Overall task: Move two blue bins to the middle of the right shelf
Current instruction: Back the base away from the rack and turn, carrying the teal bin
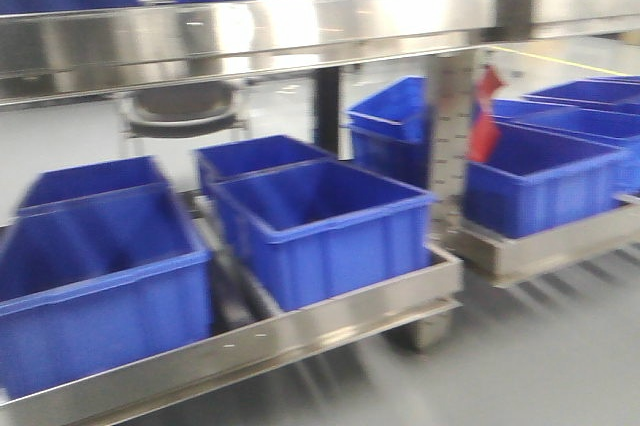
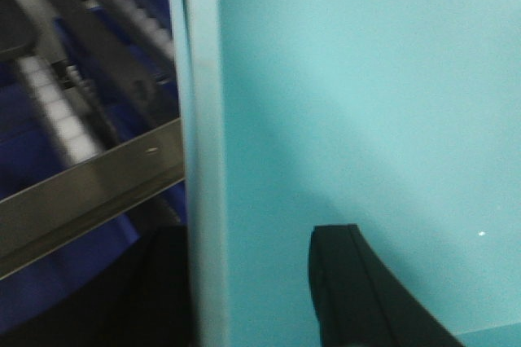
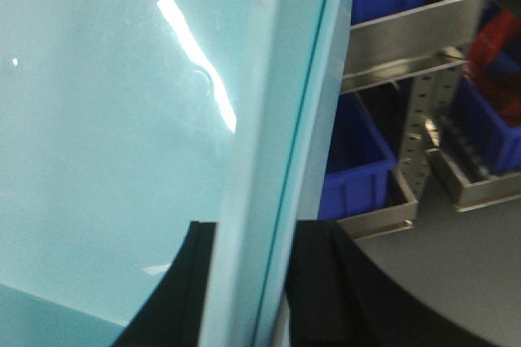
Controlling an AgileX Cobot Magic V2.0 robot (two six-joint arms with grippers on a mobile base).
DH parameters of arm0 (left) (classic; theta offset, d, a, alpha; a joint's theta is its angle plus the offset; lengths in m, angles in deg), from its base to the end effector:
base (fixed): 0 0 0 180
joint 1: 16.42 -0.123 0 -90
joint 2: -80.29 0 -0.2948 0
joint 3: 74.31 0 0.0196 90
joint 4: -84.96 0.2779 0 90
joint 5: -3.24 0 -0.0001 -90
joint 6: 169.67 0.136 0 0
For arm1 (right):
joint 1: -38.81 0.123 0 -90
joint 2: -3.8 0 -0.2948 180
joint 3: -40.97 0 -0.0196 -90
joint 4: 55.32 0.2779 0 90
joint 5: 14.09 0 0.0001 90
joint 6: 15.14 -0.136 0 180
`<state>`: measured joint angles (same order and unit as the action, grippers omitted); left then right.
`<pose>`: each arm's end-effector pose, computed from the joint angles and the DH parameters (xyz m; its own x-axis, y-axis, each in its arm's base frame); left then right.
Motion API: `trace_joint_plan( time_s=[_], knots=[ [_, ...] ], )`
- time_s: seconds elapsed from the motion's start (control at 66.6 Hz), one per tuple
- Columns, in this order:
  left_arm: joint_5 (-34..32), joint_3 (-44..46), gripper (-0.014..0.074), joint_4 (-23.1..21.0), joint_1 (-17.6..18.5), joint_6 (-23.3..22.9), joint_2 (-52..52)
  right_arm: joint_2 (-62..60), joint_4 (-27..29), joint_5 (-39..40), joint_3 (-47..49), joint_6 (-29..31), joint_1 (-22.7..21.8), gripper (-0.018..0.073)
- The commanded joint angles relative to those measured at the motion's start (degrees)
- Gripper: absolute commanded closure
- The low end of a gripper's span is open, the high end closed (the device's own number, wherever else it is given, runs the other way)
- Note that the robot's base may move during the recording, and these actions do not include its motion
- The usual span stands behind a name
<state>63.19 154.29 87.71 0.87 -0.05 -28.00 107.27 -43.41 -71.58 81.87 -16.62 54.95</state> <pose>0.4224 -0.1256 0.4928 -0.5070 -0.0059 -0.8619 0.1854 0.9758 -0.1158 0.3996 0.1403 0.4891 -0.5263 -0.0106 -0.8502 -0.3498 0.9141 0.2052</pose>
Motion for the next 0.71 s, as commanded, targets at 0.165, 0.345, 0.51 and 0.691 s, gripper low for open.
trace_joint_plan(
  time_s=[0.165, 0.345, 0.51, 0.691],
  knots=[
    [-4.0, 0.9, 0.0707, -3.6, 0.6, 2.2, 1.6, -1.0, 1.9, 5.7, 1.0, 0.1, 0.2, 0.0713],
    [-4.0, 0.9, 0.0707, -3.6, 0.6, 2.2, 1.6, -1.0, 1.9, 5.7, 1.0, 0.1, 0.2, 0.0713],
    [-4.0, 0.9, 0.0707, -3.6, 0.6, 2.2, 1.6, -1.0, 1.9, 5.7, 1.0, 0.1, 0.2, 0.0713],
    [-4.0, 0.9, 0.0707, -3.6, 0.6, 2.2, 1.6, -1.0, 1.9, 5.7, 1.0, 0.1, 0.2, 0.0713]
  ],
)
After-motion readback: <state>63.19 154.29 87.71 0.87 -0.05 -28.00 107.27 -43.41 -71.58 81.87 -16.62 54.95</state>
